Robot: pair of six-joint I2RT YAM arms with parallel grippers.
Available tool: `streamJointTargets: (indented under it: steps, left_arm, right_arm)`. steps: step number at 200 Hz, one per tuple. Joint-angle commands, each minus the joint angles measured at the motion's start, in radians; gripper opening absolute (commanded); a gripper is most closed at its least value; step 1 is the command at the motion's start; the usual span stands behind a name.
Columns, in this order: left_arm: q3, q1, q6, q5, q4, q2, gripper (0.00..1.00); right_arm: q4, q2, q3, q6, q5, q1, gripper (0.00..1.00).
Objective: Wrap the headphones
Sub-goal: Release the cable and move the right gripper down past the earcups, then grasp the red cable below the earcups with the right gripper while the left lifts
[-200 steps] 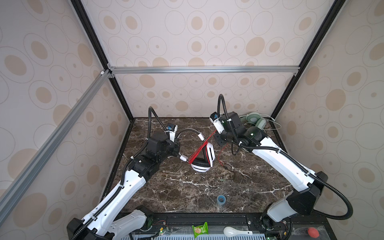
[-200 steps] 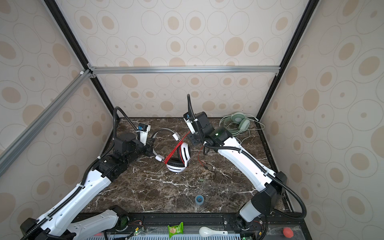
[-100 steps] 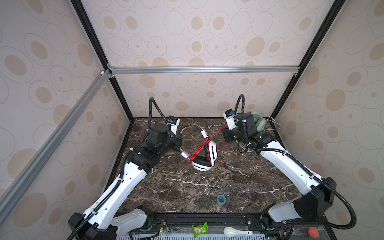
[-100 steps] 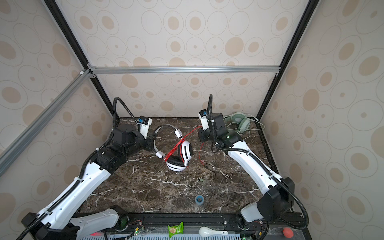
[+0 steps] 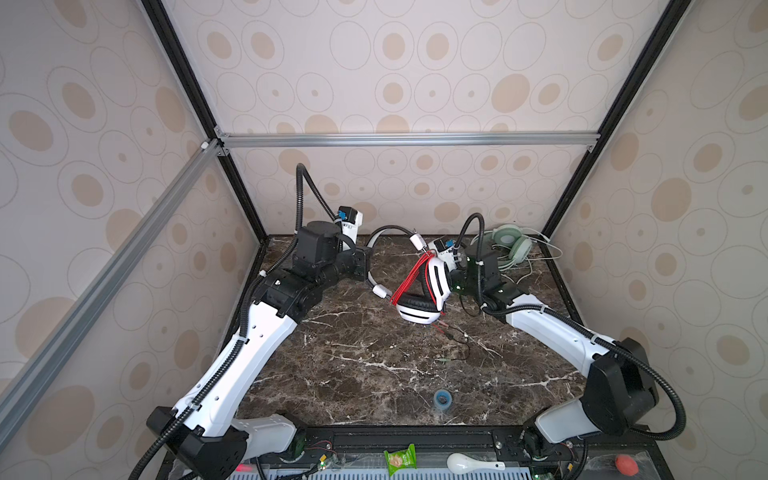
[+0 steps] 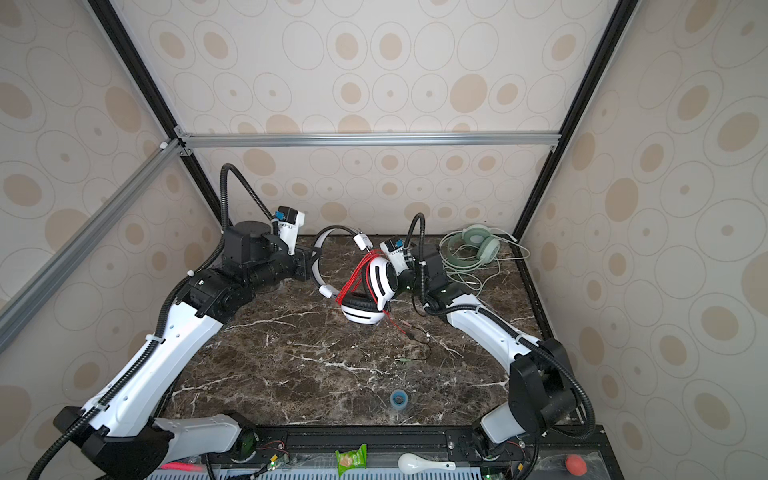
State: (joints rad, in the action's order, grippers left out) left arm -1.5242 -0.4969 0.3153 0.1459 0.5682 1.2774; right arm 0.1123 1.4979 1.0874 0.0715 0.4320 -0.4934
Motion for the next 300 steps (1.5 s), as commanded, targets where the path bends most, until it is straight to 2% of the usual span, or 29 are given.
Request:
streamJointTargets:
  steps: [1, 46, 86, 151, 236, 300]
  left_arm:
    - [-0.112, -0.004, 0.082, 0.03, -0.023, 0.011, 0.0]
    - [-0.233, 0.001, 0.088, 0.026, -0.007, 0.066, 0.0]
    - [-0.367, 0.021, 0.109, 0.037, 0.056, 0.139, 0.0]
    - [-0.335, 0.053, 0.158, 0.076, 0.023, 0.09, 0.0]
    - [-0.393, 0.105, 0.207, 0.093, 0.011, 0.115, 0.0]
    - [-0.41, 0.138, 0.237, 0.123, -0.003, 0.136, 0.0]
  right_arm:
    - [0.21, 0.039, -0.041, 0.018, 0.103, 0.005, 0.37]
    - [0.236, 0.075, -0.049, 0.039, 0.108, 0.006, 0.37]
    - [0.228, 0.049, -0.105, 0.074, 0.093, 0.006, 0.36]
    - [0.244, 0.112, -0.158, 0.086, 0.108, 0.006, 0.34]
    - [0.397, 0.199, -0.217, 0.183, 0.1, 0.007, 0.34]
    - [0.336, 0.177, -0.262, 0.118, 0.121, 0.006, 0.37]
